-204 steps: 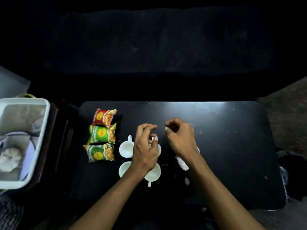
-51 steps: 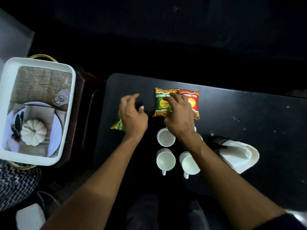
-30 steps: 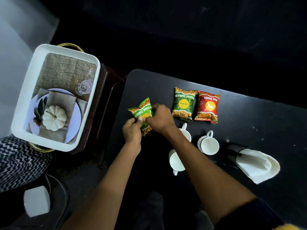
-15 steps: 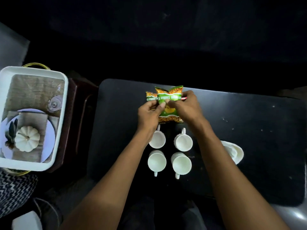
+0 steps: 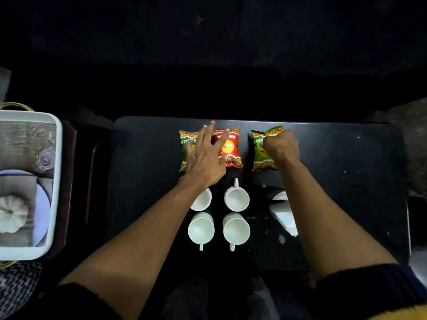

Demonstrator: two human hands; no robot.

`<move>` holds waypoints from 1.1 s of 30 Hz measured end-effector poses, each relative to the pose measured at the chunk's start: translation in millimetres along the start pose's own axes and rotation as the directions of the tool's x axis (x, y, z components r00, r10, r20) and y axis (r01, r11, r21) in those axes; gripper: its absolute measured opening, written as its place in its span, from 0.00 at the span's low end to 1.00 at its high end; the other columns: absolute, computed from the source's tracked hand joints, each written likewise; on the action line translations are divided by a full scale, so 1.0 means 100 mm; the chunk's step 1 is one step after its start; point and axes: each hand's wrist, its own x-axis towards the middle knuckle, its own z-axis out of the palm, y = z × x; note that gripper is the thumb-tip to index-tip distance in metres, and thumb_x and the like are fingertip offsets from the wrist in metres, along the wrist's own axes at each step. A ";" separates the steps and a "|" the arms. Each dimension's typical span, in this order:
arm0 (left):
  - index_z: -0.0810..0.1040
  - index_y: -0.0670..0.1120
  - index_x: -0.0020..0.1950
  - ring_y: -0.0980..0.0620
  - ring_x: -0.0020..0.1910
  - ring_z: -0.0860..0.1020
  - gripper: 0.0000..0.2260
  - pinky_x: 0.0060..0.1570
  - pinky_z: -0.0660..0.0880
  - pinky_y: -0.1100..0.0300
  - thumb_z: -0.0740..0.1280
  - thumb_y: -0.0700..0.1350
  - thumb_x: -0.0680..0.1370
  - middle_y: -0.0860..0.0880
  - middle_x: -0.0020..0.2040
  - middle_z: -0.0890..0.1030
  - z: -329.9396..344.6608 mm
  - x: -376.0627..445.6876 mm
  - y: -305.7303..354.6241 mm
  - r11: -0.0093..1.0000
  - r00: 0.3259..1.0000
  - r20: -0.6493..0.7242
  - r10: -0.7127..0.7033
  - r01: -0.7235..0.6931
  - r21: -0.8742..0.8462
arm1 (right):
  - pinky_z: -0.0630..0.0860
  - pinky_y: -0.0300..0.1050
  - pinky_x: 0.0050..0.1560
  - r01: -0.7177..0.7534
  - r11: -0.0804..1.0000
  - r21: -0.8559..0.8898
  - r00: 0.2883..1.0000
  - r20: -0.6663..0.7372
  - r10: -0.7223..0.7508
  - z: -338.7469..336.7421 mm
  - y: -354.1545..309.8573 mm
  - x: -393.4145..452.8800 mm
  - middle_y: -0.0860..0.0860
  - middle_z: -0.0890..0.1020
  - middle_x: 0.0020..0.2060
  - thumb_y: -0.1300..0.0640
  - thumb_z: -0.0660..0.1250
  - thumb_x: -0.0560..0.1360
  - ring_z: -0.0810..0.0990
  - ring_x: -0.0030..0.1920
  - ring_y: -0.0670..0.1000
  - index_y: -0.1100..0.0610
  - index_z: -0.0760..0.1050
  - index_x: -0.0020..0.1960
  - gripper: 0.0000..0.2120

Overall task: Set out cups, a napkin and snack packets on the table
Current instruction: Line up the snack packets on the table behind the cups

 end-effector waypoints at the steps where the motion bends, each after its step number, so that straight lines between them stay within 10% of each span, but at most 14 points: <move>1: 0.54 0.58 0.80 0.45 0.81 0.46 0.34 0.73 0.53 0.34 0.68 0.53 0.77 0.47 0.82 0.46 0.03 0.00 -0.02 0.998 0.998 0.044 0.039 -0.041 0.041 | 0.75 0.58 0.63 -0.001 1.000 0.006 1.000 0.011 0.001 0.03 0.00 0.01 0.60 0.80 0.59 0.54 0.72 0.73 0.79 0.60 0.62 0.63 0.73 0.65 0.24; 11: 0.50 0.59 0.80 0.46 0.81 0.44 0.37 0.72 0.50 0.31 0.68 0.55 0.77 0.49 0.82 0.43 0.15 -0.06 -0.06 0.995 0.989 0.118 0.093 -0.097 0.028 | 0.73 0.45 0.39 -0.025 0.997 0.076 0.997 0.070 0.019 0.21 0.00 -0.02 0.59 0.80 0.51 0.58 0.71 0.76 0.79 0.48 0.58 0.65 0.73 0.59 0.16; 33: 0.54 0.56 0.81 0.47 0.81 0.50 0.42 0.73 0.53 0.36 0.73 0.51 0.71 0.46 0.82 0.50 0.06 -0.21 -0.14 0.990 0.993 -0.036 0.110 -0.113 -0.079 | 0.77 0.51 0.45 -0.018 0.999 0.030 0.997 0.081 0.015 0.26 0.09 -0.14 0.59 0.80 0.52 0.51 0.67 0.73 0.80 0.52 0.60 0.65 0.75 0.56 0.19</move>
